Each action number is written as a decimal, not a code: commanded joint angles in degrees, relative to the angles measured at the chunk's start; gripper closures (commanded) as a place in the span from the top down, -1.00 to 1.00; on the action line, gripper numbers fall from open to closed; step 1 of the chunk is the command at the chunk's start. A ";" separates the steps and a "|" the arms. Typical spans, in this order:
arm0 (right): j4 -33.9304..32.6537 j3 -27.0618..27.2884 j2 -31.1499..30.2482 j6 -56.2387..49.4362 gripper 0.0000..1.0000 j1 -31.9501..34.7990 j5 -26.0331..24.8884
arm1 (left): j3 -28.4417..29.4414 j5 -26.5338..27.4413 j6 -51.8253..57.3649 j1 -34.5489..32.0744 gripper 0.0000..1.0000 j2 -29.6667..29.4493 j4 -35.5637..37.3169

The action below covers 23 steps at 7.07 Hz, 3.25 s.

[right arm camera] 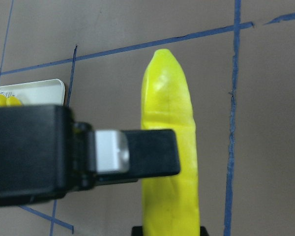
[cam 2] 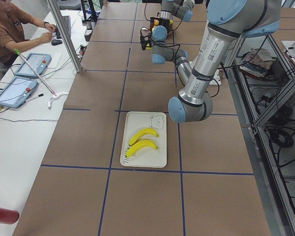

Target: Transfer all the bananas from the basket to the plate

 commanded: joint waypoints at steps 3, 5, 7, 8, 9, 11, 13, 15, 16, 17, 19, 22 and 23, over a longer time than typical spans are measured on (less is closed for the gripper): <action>0.01 0.02 0.08 0.00 -0.96 -0.48 -0.15 | 0.58 -0.08 -0.29 0.07 -0.24 -0.36 -0.34; 0.01 0.02 0.26 0.00 -0.65 -0.48 -0.15 | 0.41 -0.35 0.05 0.07 -1.00 -0.19 -0.34; 0.01 0.63 0.08 0.09 1.00 -0.48 -0.24 | 0.32 -0.35 0.14 -0.11 -1.00 -0.19 -0.34; 0.01 0.90 0.08 0.52 1.00 -0.48 -0.24 | 0.40 -0.35 0.14 -0.20 -1.00 -0.19 -0.34; 0.01 1.25 -0.09 0.61 1.00 -0.39 -0.24 | 0.41 -0.35 0.32 -0.28 -1.00 -0.10 -0.34; -0.16 6.23 -3.41 0.70 1.00 0.22 -0.24 | 0.76 -0.44 0.67 -2.21 -1.00 2.52 2.37; -0.16 8.63 -9.21 0.70 1.00 0.31 -2.33 | -0.38 -0.52 7.64 -6.50 -1.00 9.53 11.13; -0.16 8.46 -11.68 0.70 1.00 0.23 -4.97 | -3.71 -0.35 19.35 -10.28 -1.00 23.04 13.90; -0.16 8.46 -12.22 0.70 1.00 0.22 -5.42 | -3.46 -0.09 19.74 -11.35 -1.00 26.93 14.16; -0.16 8.37 -12.31 0.70 1.00 0.14 -6.21 | -3.20 0.00 19.74 -12.66 -1.00 30.10 14.17; -0.16 8.37 -12.40 0.70 1.00 0.14 -6.30 | -2.41 0.18 19.74 -13.82 -0.95 31.89 14.17; -0.16 8.37 -12.57 0.70 1.00 0.14 -6.22 | -0.04 0.44 19.83 -13.73 0.37 31.89 14.17; -0.16 8.28 -12.57 0.70 1.00 0.14 -6.22 | -0.03 1.75 19.92 -13.73 0.57 32.59 14.08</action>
